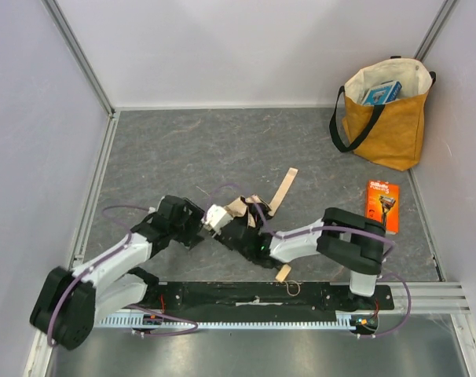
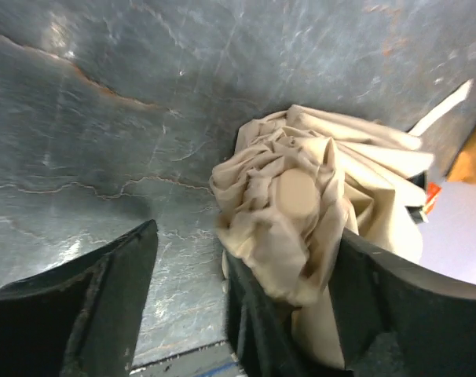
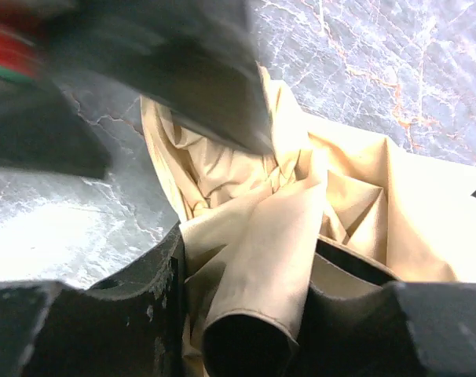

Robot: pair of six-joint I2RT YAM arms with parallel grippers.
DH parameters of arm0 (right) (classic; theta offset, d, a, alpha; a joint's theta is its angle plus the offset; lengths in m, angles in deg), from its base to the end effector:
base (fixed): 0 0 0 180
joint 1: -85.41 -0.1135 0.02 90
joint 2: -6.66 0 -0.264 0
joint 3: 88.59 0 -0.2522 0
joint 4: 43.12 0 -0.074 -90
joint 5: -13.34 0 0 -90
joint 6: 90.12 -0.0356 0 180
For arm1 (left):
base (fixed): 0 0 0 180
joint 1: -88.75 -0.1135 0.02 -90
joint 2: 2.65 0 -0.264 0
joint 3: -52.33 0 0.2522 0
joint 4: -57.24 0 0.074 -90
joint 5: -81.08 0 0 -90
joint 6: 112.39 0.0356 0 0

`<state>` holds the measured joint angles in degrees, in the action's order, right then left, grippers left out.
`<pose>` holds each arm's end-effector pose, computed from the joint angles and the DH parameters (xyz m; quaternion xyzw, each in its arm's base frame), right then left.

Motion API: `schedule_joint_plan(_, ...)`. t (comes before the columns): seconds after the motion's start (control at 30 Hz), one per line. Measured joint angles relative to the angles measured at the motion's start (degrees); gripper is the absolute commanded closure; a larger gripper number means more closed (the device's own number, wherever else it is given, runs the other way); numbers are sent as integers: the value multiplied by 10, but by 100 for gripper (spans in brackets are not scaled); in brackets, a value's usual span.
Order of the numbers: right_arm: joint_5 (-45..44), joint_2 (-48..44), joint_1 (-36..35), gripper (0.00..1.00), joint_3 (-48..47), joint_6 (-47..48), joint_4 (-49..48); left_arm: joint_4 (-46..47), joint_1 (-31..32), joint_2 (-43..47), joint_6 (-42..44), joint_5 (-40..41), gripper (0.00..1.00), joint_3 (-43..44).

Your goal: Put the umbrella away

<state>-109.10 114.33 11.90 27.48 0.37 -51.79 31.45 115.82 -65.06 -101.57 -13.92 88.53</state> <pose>0.1226 0.3470 0.1309 -0.4098 0.7579 0.0643 0.5034 0.1690 -0.0899 0.1498 -0.4022 0.8549 -0.2849 0.1622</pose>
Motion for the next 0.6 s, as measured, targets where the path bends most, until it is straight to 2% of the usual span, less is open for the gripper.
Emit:
schedule_joint_plan(0.17, 223, -44, 124, 100, 60, -42, -71, -22, -24, 189, 26, 68, 7, -53)
schedule_joint_plan(0.33, 447, -16, 235, 100, 31, -80, -83, -10, -36, 359, 53, 95, 7, -120)
schedule_joint_plan(0.43, 576, 36, 273, 100, -21, -107, -84, 7, -37, 362, 59, 89, 6, -136)
schedule_joint_plan(0.6, 743, 105, 310, 100, -87, -177, -88, 73, -37, 276, 60, 59, 6, -143)
